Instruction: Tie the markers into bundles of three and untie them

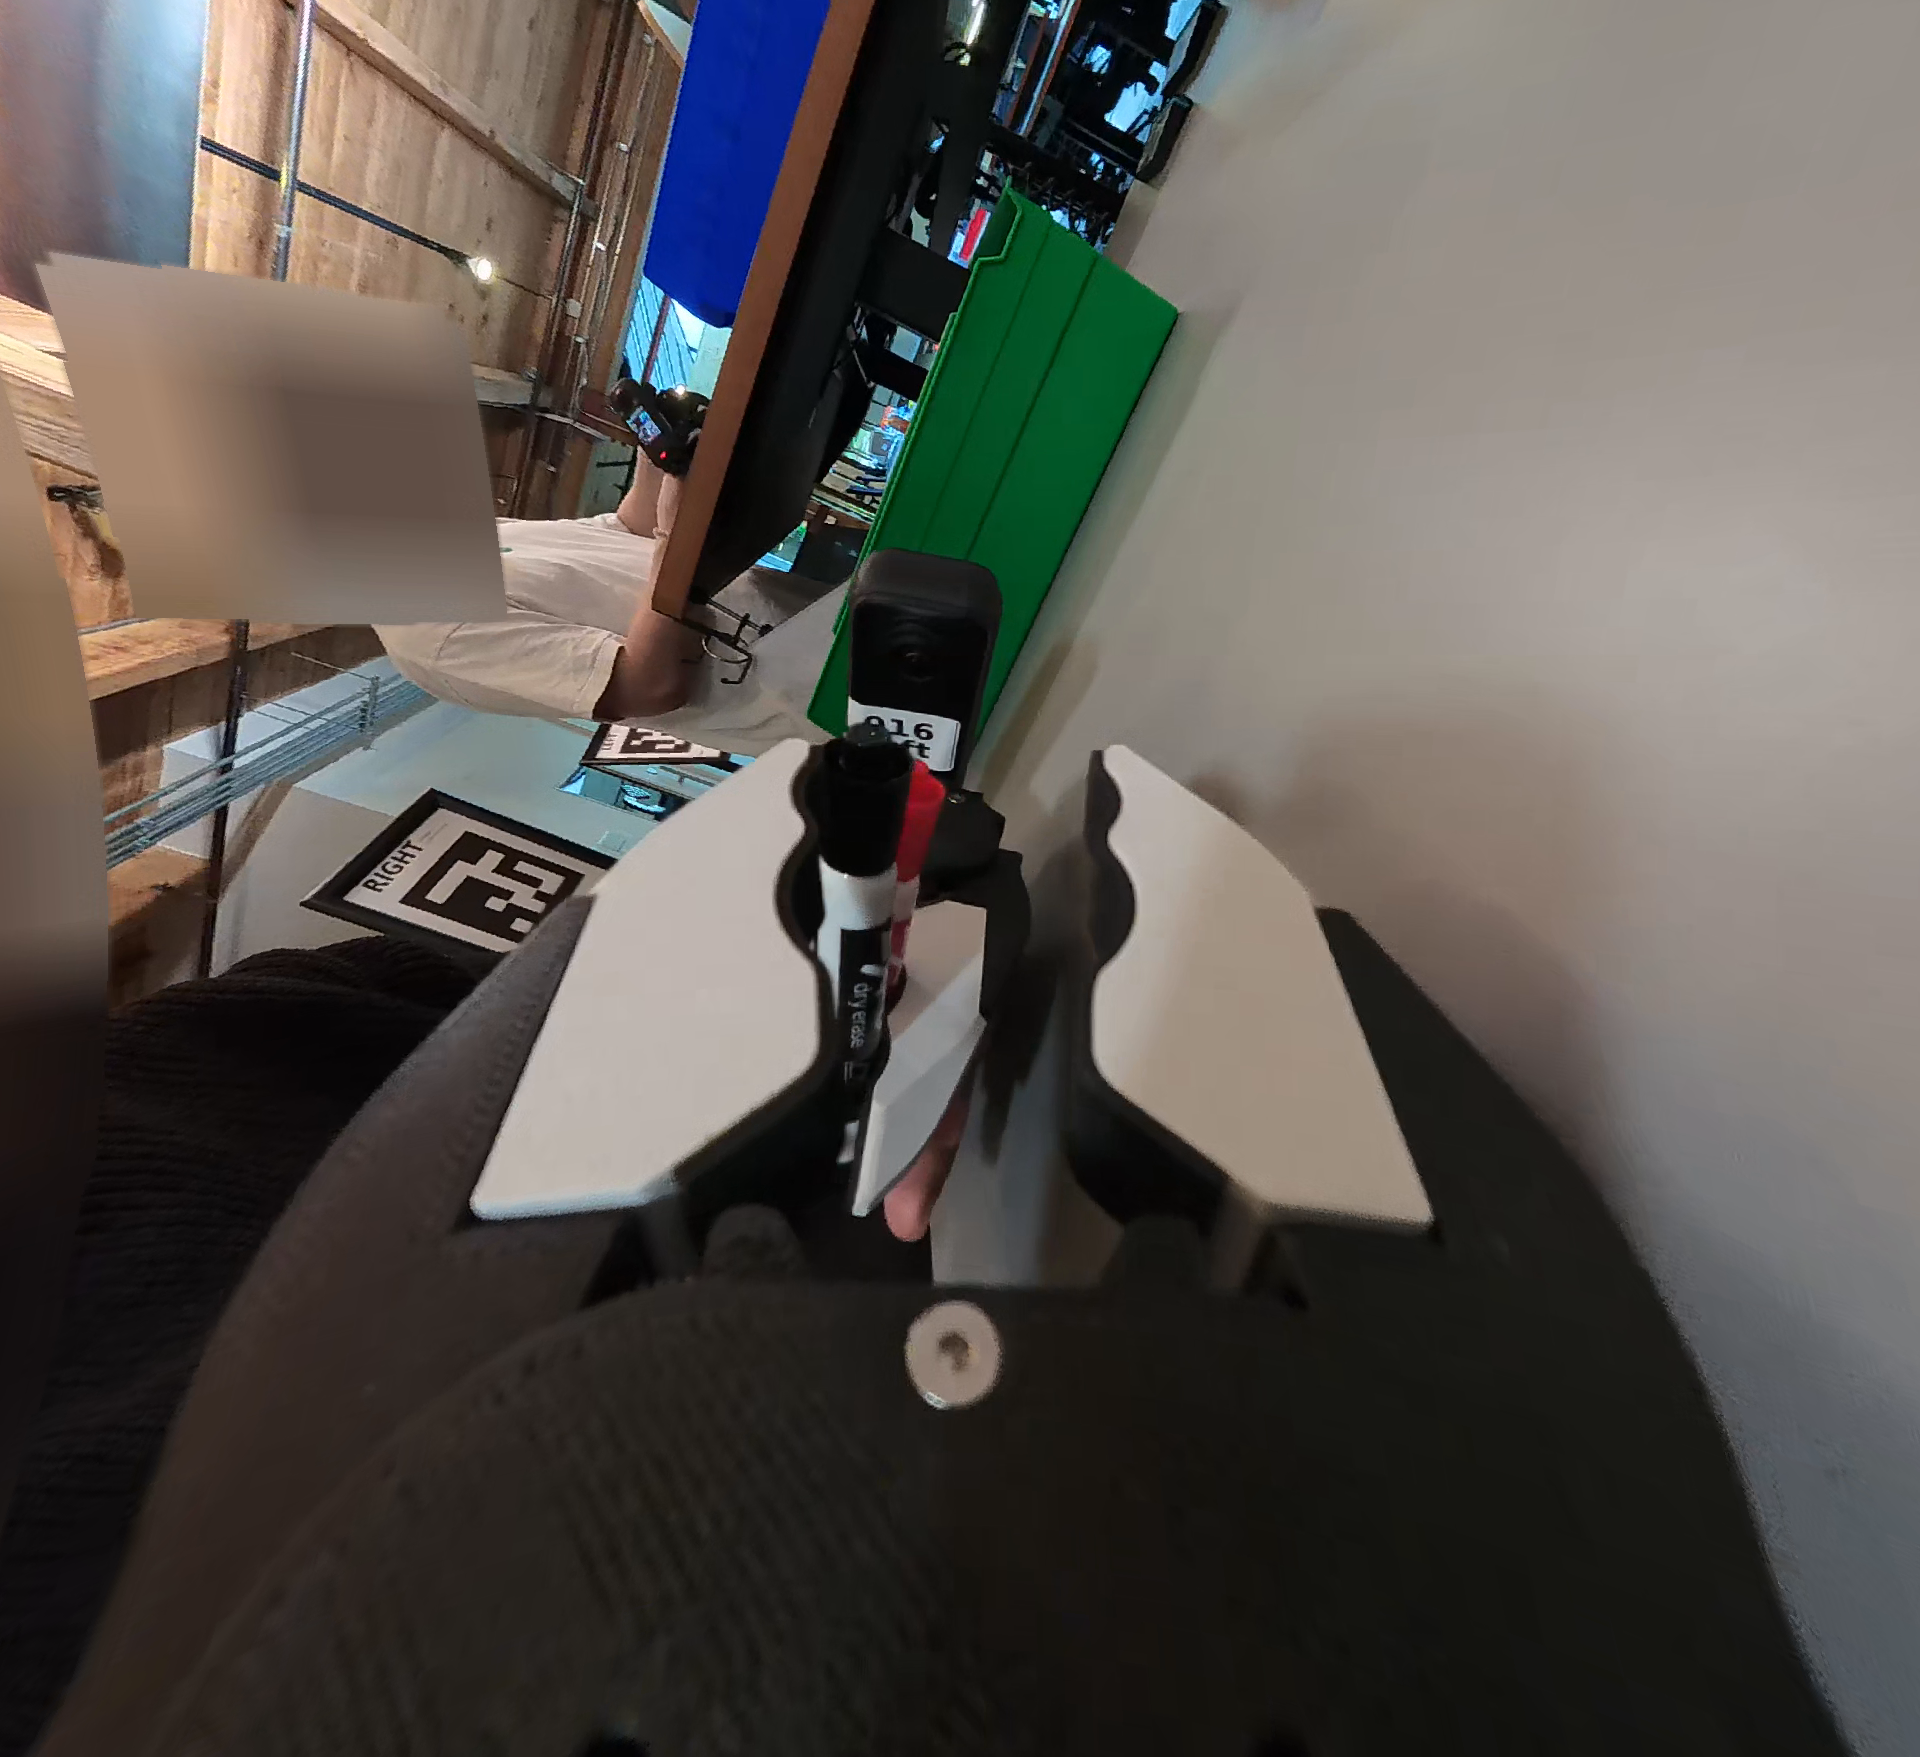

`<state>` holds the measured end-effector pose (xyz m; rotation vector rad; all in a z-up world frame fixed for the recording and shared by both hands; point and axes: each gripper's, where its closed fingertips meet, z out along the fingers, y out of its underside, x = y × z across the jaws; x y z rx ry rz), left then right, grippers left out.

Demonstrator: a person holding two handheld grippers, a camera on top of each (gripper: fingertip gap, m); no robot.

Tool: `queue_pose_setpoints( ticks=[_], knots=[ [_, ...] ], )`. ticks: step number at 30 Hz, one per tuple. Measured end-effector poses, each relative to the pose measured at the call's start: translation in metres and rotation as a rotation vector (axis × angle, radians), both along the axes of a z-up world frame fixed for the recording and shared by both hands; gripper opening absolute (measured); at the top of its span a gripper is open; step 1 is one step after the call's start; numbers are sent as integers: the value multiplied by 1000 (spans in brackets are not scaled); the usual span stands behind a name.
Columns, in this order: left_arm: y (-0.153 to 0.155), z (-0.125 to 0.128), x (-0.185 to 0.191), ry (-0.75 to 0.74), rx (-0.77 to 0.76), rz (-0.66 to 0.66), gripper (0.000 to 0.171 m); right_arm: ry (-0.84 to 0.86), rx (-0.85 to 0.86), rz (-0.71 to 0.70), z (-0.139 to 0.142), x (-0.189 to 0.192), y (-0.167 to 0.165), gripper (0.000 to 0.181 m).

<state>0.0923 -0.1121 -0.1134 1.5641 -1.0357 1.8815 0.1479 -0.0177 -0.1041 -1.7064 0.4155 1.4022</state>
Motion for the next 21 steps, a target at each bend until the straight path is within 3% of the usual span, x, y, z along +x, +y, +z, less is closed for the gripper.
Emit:
queue_pose_setpoints(
  ticks=[10, 21],
  knots=[
    [1, -1, 0, 7, -4, 6, 14, 23, 12, 42, 3, -10, -2, 50],
    [1, -3, 0, 19, -5, 4, 14, 47, 19, 91, 3, -21, -5, 19]
  ],
)
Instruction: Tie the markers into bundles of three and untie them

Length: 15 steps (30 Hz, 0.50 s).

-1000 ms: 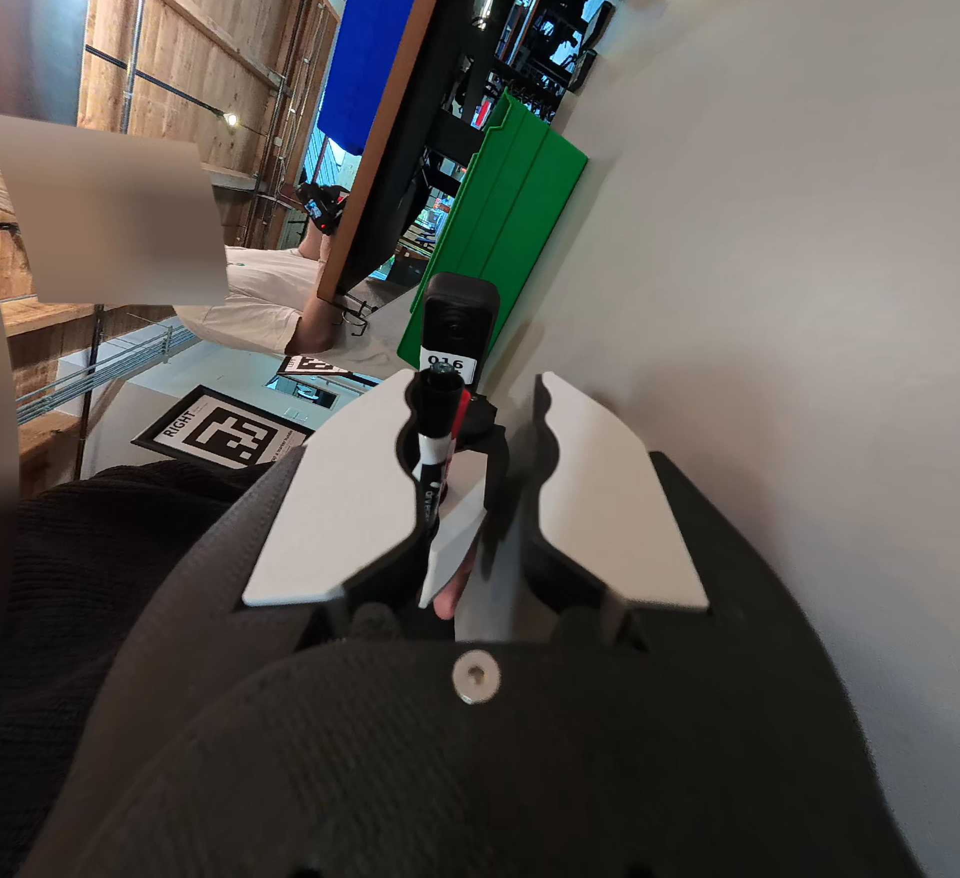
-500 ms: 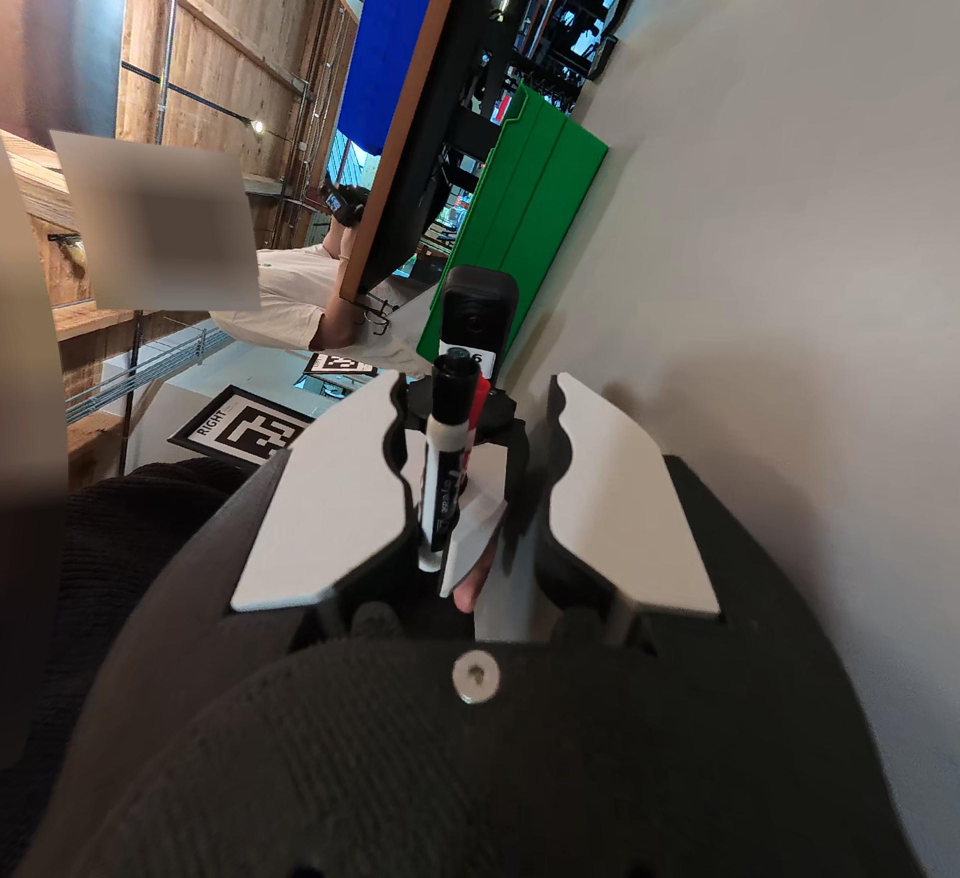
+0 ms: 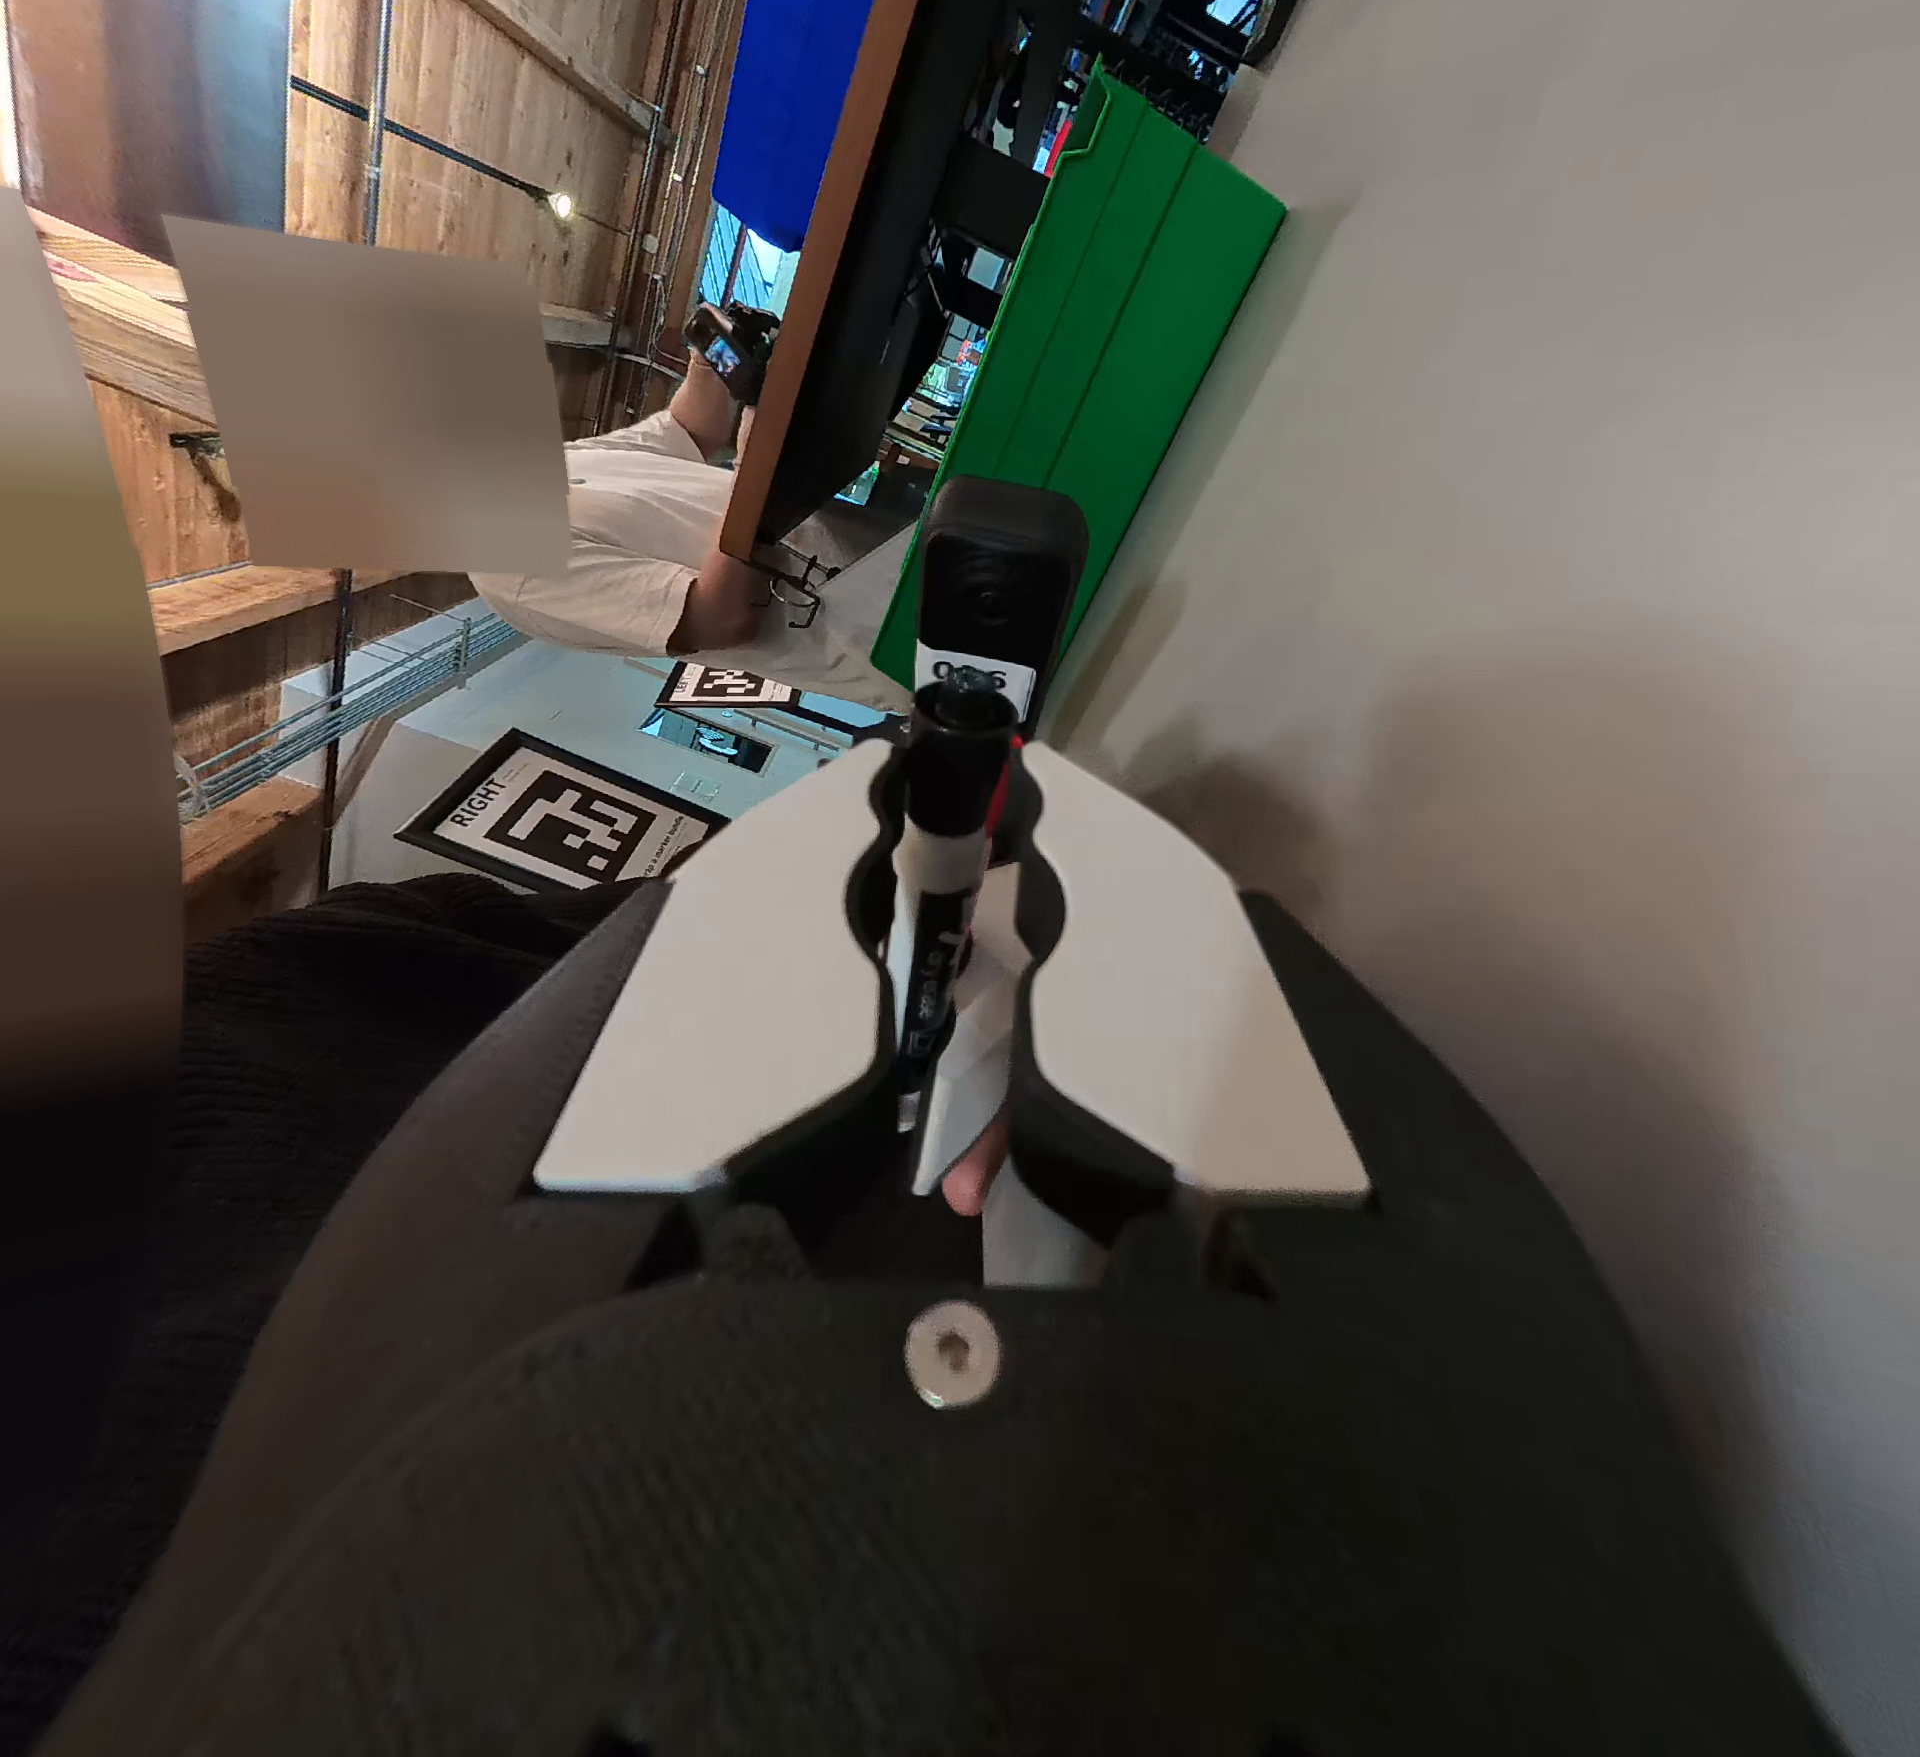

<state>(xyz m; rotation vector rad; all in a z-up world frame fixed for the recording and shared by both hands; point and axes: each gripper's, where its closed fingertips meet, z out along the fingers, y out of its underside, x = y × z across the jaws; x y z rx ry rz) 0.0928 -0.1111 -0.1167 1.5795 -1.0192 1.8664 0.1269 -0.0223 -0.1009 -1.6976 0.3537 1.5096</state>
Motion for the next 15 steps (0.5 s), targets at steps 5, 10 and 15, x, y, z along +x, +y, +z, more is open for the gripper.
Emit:
queue_pose_setpoints(
  ticks=[5, 10, 15],
  knots=[
    [0, 0, 0, -5, 3, 2, 14, 7, 5, 2, 1, 0, 0, 18],
    [1, 1, 1, -8, -3, 9, 14, 21, 8, -3, 2, 0, 0, 18],
    [5, 2, 2, -6, -12, 27, 14, 26, 5, -6, 2, -1, 0, 18]
  ],
)
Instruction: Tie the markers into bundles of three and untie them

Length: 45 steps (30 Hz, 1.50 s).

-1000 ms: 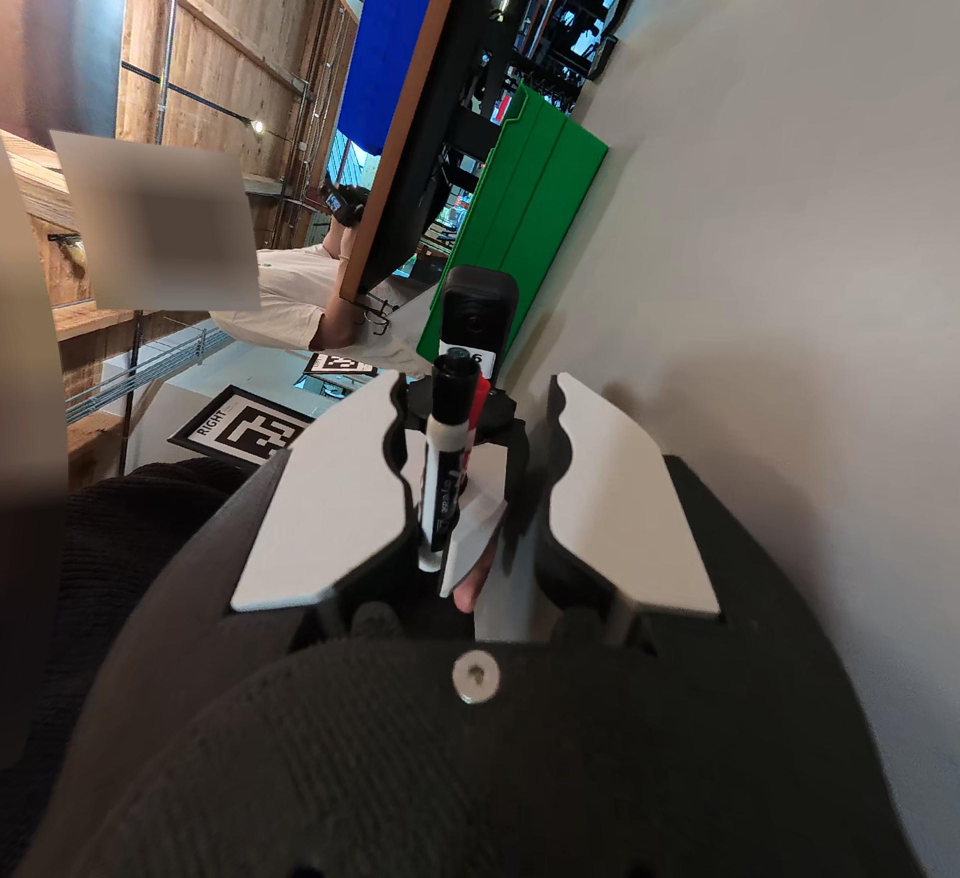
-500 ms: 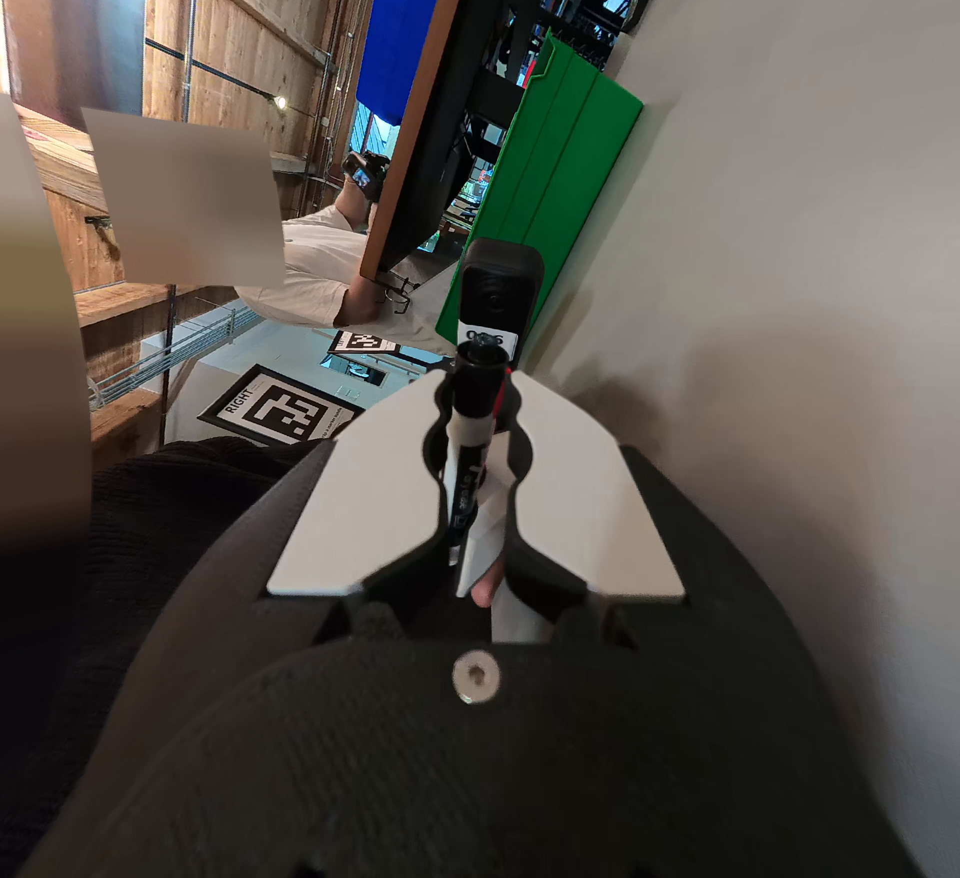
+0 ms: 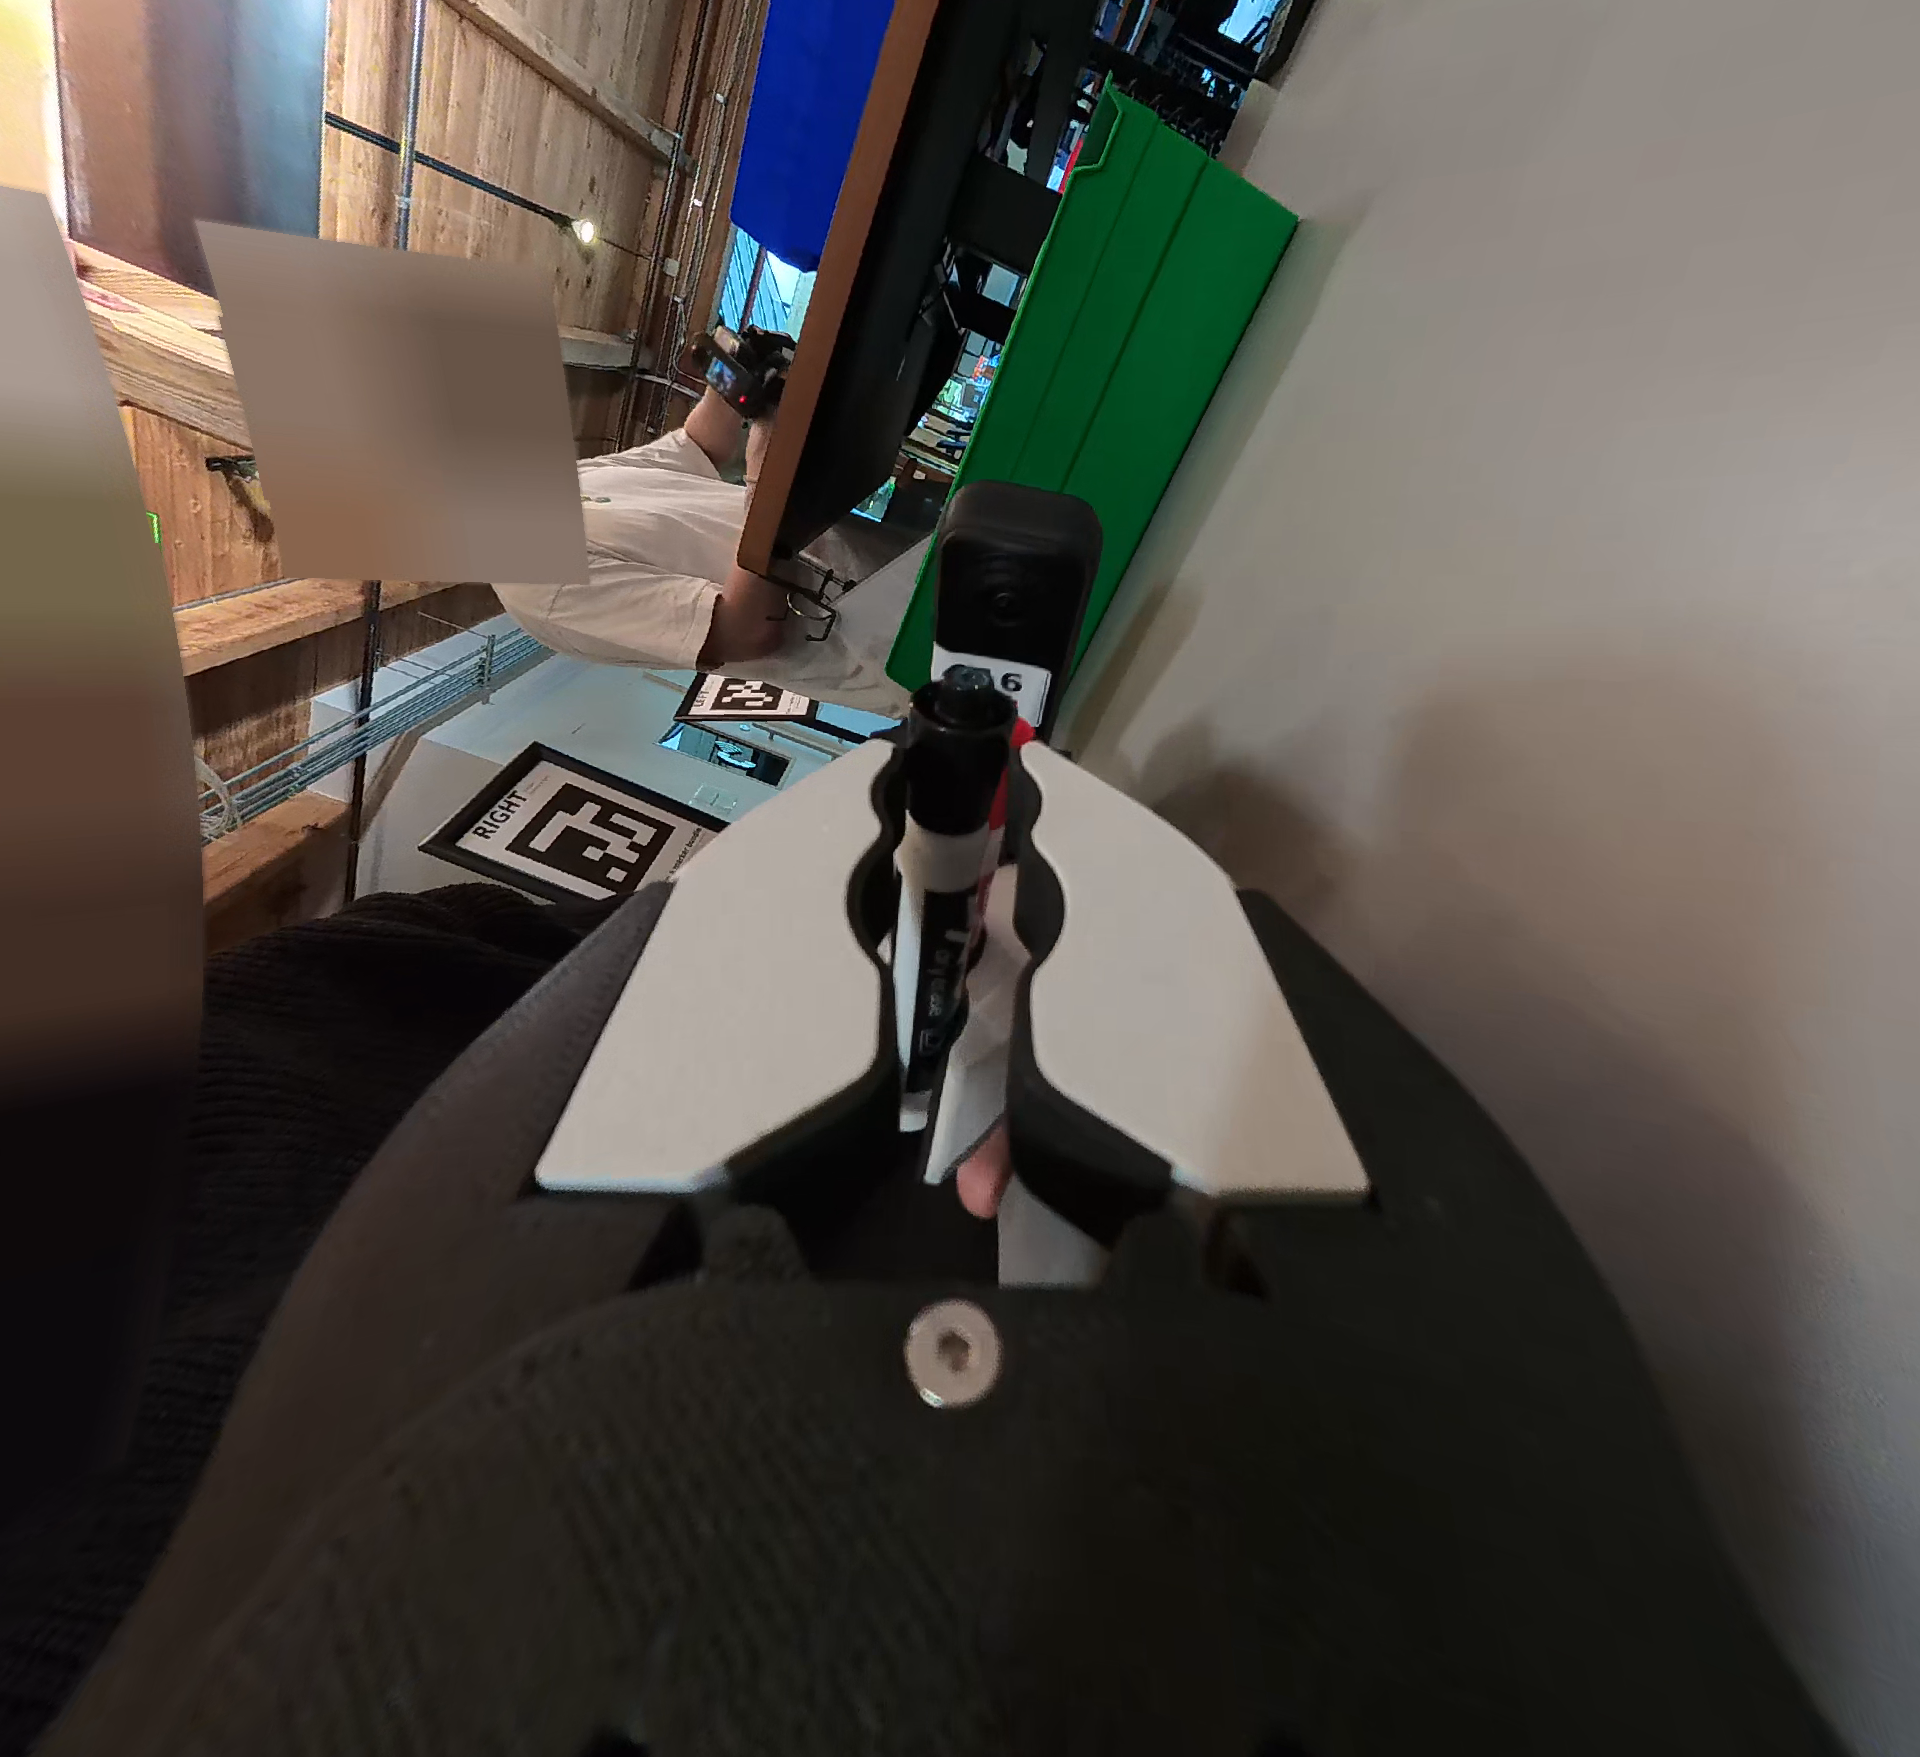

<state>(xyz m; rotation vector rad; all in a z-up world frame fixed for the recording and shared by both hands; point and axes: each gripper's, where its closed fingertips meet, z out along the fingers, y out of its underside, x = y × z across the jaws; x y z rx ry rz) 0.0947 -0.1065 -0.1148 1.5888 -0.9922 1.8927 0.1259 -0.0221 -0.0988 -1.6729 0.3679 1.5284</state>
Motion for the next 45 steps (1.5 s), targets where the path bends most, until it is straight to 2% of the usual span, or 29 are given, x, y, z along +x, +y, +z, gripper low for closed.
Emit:
queue_pose_setpoints(
  ticks=[20, 42, 45],
  knots=[
    [3, 0, 1, 2, -5, 16, 14, 3, -22, 36, -5, -17, 0, 18],
    [4, -1, 1, 9, -8, 13, 14, 12, -24, 25, -6, -16, 1, 18],
    [2, -1, 1, 9, -4, 9, 14, 33, -22, 8, -5, -11, 2, 27]
  ],
)
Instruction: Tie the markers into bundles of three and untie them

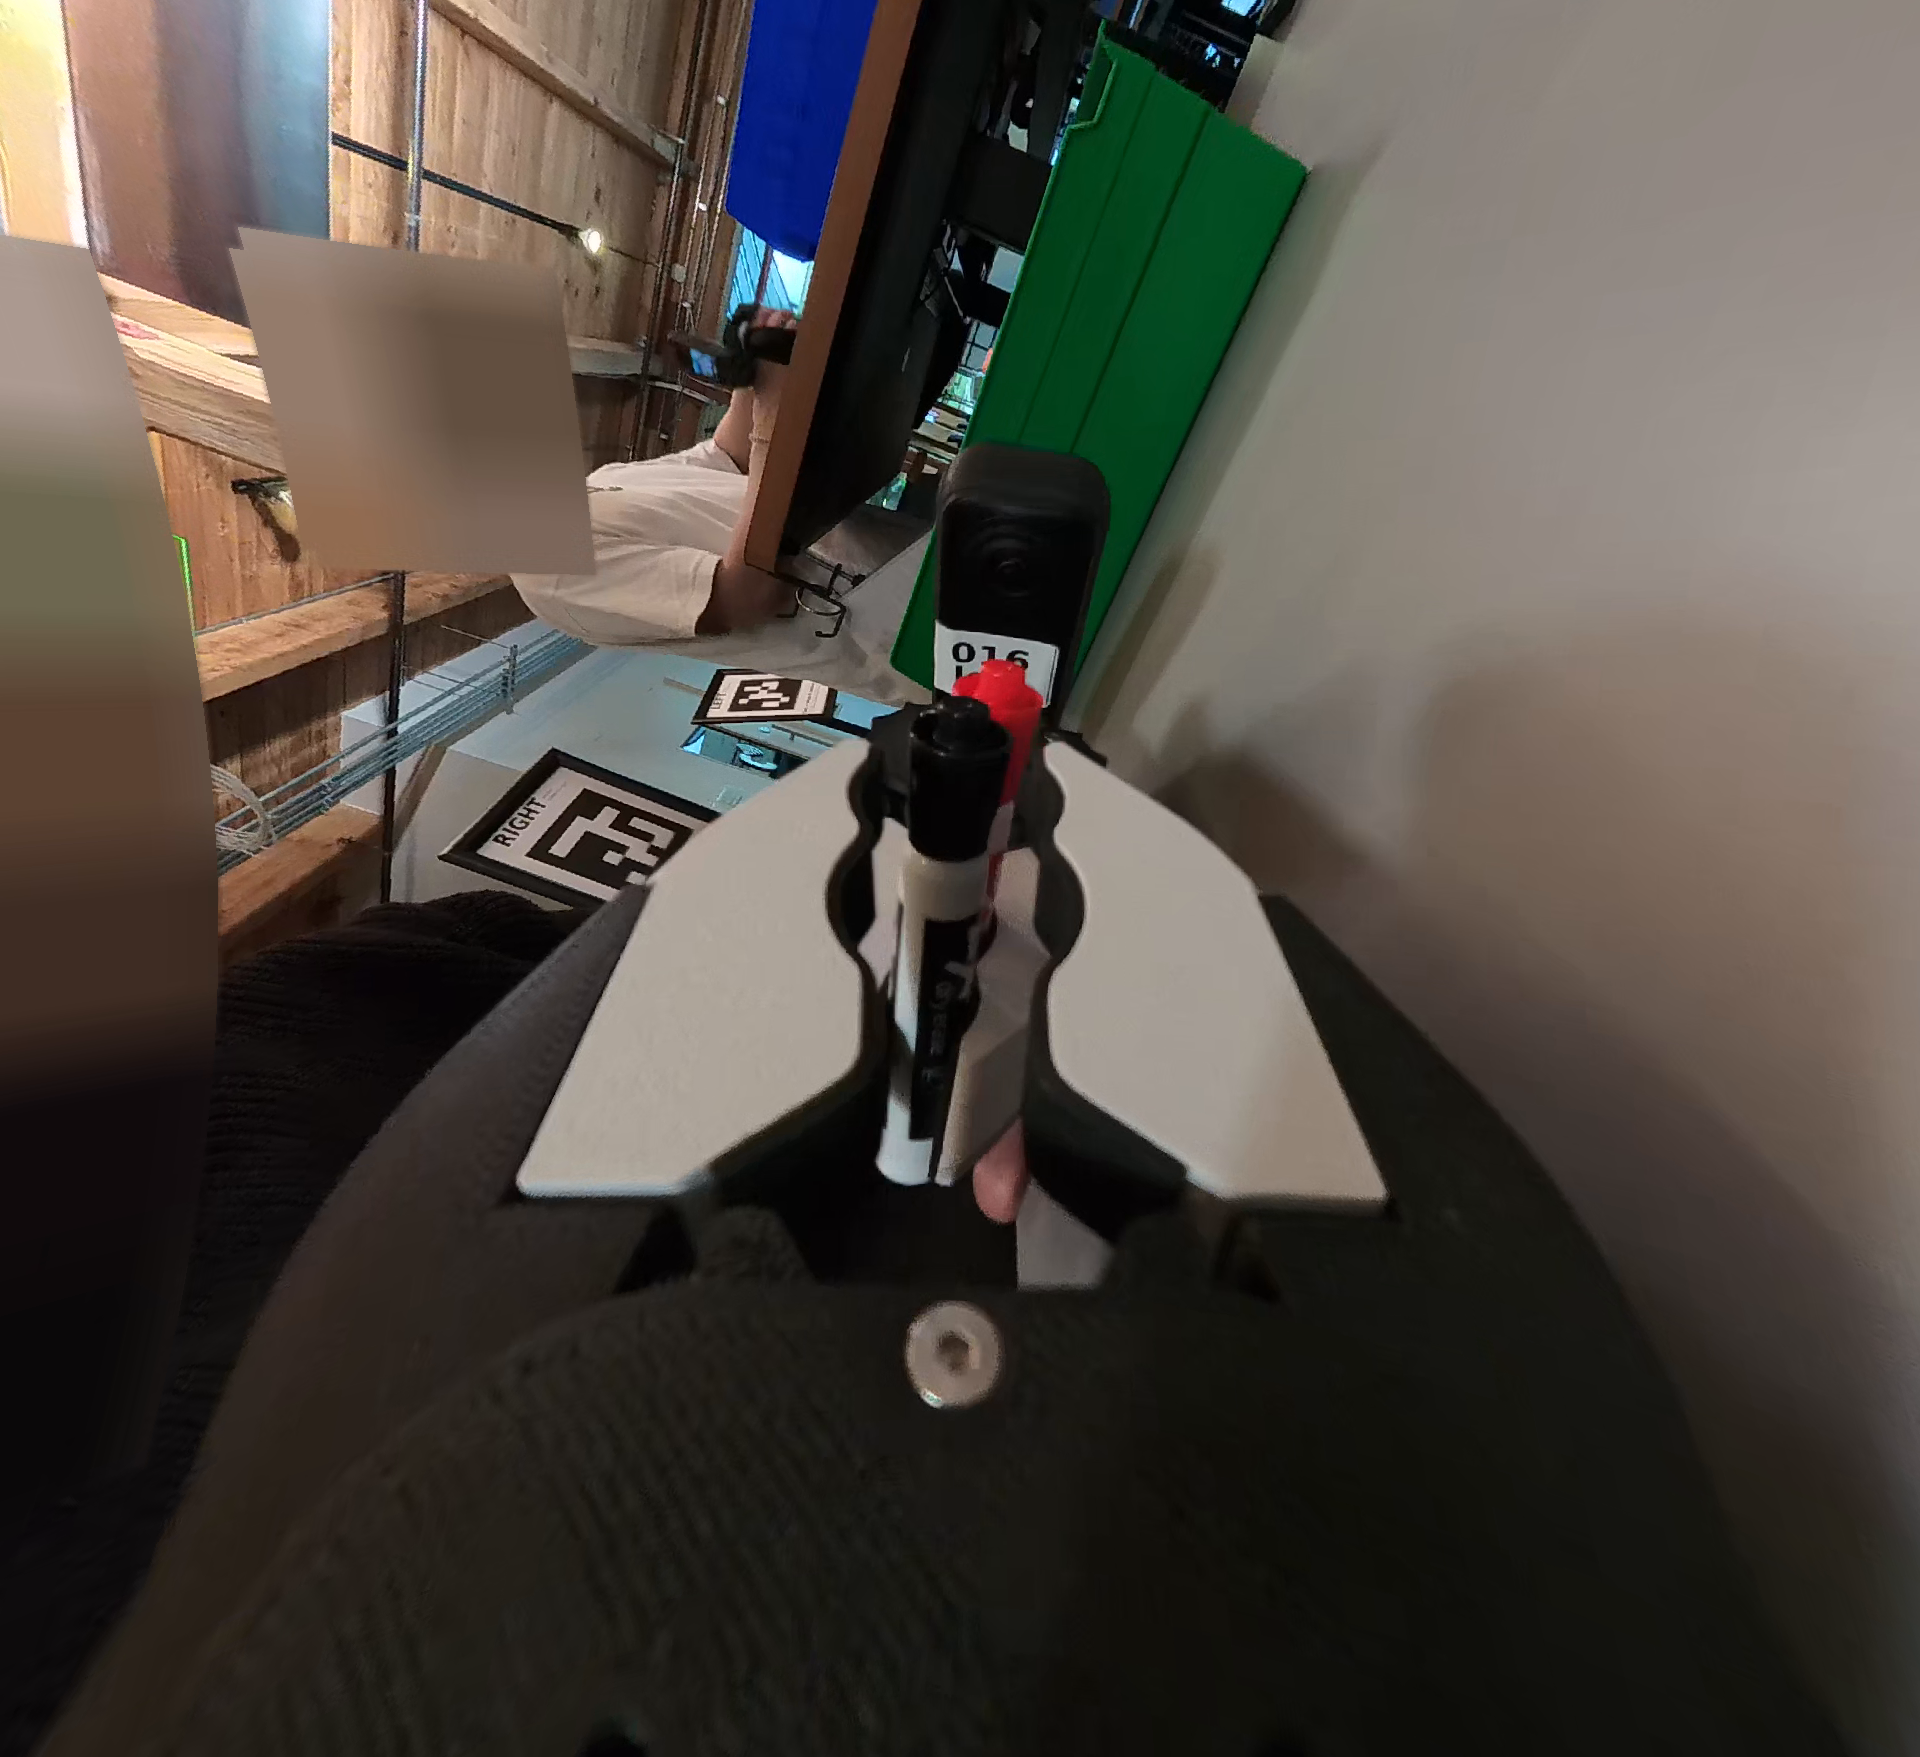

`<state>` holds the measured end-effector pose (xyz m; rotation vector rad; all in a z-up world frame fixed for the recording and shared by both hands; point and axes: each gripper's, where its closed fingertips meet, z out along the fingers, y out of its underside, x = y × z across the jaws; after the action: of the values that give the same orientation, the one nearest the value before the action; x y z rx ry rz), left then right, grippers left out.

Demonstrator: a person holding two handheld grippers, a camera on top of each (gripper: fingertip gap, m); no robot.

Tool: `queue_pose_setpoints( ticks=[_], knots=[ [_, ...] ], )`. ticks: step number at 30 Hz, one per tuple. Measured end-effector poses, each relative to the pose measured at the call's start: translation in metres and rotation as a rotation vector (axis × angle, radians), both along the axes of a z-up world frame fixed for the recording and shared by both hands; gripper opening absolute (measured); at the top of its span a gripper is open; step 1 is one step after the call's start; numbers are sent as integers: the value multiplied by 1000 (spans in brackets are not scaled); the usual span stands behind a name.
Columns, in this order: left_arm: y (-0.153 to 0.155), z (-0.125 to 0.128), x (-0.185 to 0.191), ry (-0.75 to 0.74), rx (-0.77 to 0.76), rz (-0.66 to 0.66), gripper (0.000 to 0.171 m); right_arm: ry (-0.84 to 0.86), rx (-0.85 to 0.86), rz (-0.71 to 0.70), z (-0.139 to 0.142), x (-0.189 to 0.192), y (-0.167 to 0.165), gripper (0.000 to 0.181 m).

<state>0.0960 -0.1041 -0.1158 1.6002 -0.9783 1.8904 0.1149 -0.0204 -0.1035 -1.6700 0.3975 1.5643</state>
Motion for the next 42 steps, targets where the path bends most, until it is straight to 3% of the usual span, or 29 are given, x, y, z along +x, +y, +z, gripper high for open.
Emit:
queue_pose_setpoints(
  ticks=[5, 11, 23, 34, 42],
  knots=[
    [2, 0, 1, 1, -1, 13, 14, -4, -11, 4, -2, 1, 0, 38],
    [5, -4, 2, 5, 39, 30, 14, -23, -56, 119, -11, -25, -7, 50],
    [4, -6, 2, 10, 64, 29, 14, -49, -82, 176, -15, -40, -12, 41],
    [2, -8, 2, 24, 64, 25, 14, -40, -86, 141, -15, -26, -10, 37],
    [-5, -30, -4, 103, 223, -15, 14, -108, -109, 187, -23, -42, -14, 31]
  ],
)
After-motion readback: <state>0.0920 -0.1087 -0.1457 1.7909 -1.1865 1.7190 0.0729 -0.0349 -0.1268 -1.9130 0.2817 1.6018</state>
